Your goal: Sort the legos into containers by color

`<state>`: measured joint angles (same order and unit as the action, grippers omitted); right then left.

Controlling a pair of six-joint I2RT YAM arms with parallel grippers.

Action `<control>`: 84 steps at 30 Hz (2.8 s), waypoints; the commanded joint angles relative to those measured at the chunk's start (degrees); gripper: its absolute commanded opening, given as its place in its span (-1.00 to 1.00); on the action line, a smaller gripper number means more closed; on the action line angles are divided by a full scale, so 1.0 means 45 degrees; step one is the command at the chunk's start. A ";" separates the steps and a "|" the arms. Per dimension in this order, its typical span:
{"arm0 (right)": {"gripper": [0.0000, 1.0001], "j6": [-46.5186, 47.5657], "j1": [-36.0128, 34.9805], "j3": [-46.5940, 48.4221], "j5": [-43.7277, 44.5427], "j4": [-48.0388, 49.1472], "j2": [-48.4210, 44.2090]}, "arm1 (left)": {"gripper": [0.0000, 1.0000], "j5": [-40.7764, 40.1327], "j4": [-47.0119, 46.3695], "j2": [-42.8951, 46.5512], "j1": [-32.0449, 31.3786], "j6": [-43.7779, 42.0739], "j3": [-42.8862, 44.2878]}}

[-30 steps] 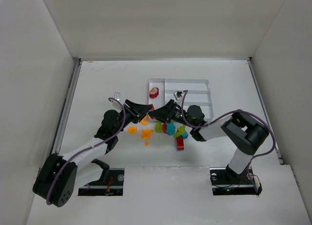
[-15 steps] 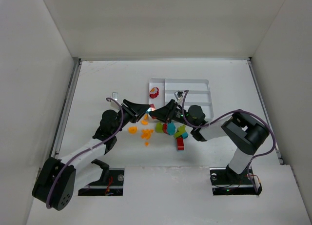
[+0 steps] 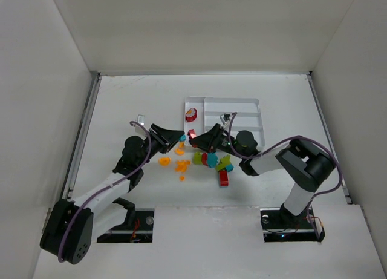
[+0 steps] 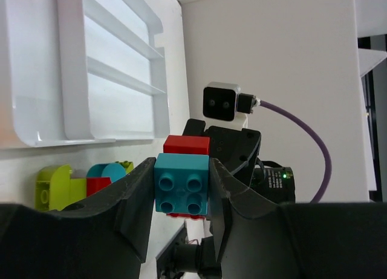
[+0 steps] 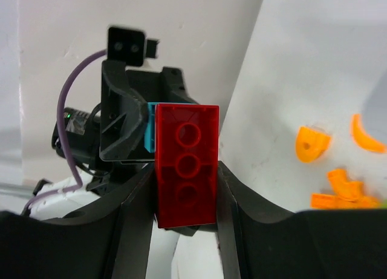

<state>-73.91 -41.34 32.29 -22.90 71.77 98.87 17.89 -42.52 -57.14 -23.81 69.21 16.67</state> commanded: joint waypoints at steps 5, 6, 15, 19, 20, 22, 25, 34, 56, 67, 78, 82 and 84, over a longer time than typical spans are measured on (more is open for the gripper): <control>-0.23 0.1051 0.1131 -0.0478 0.0244 -0.0593 -0.1170 | -0.81 0.0536 0.0893 0.1253 0.1102 -0.1141 -0.0090; -0.23 0.1247 0.1131 -0.0400 0.0302 -0.0983 -0.1267 | -0.81 0.0556 0.1069 0.1350 0.1199 -0.1238 -0.0071; -0.23 0.4641 0.0664 0.2819 0.3499 -0.9198 -0.1776 | -0.80 0.0166 0.2417 0.1683 0.1357 -0.2527 0.0339; -0.20 0.6811 -0.0196 0.5182 0.6313 -1.2953 -0.1270 | -0.79 -0.0264 0.2905 0.1645 0.1318 -0.3152 0.0495; -0.19 0.7182 -0.0333 0.5709 0.6686 -1.3521 -0.1036 | -0.79 -0.0361 0.2984 0.1606 0.1298 -0.3269 0.0554; -0.19 0.7731 -0.0567 0.6647 0.7273 -1.4440 -0.0528 | -0.79 -0.0498 0.3121 0.1527 0.1240 -0.3504 0.0632; -0.18 0.8142 -0.0802 0.7684 0.7684 -1.5321 0.0253 | -0.78 -0.0752 0.3257 0.1488 0.1181 -0.3797 0.0671; -0.16 0.8084 -0.0959 0.8331 0.8740 -1.5616 0.1153 | -0.78 -0.1826 0.4253 0.1605 0.1064 -0.4637 0.0710; -0.53 0.8398 0.0504 0.4177 0.9676 -1.3879 -0.4075 | -0.76 -0.5594 0.4626 -0.1280 -0.3698 -0.7194 0.3559; -0.34 0.7968 0.2379 0.0150 0.9679 -1.2493 -0.7147 | -0.74 -0.6807 0.3551 -0.6672 -0.5401 -0.8563 0.7056; 0.24 0.7713 0.2674 -0.0399 0.9365 -1.1984 -0.7635 | -0.59 -0.7373 0.3532 -0.9546 -0.5655 -0.9246 0.8952; 0.26 0.7694 0.2615 -0.0321 0.9346 -1.1964 -0.7421 | -0.37 -0.7725 0.3492 -0.9859 -0.5675 -0.9364 0.9070; 0.26 0.7694 0.2615 -0.0263 0.9346 -1.1964 -0.7284 | -0.27 -0.7784 0.3473 -0.9899 -0.5694 -0.9403 0.9128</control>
<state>-38.85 -29.61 30.79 19.46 14.57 65.71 -15.00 -24.60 -102.28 -49.12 28.45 55.02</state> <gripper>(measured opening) 0.629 0.358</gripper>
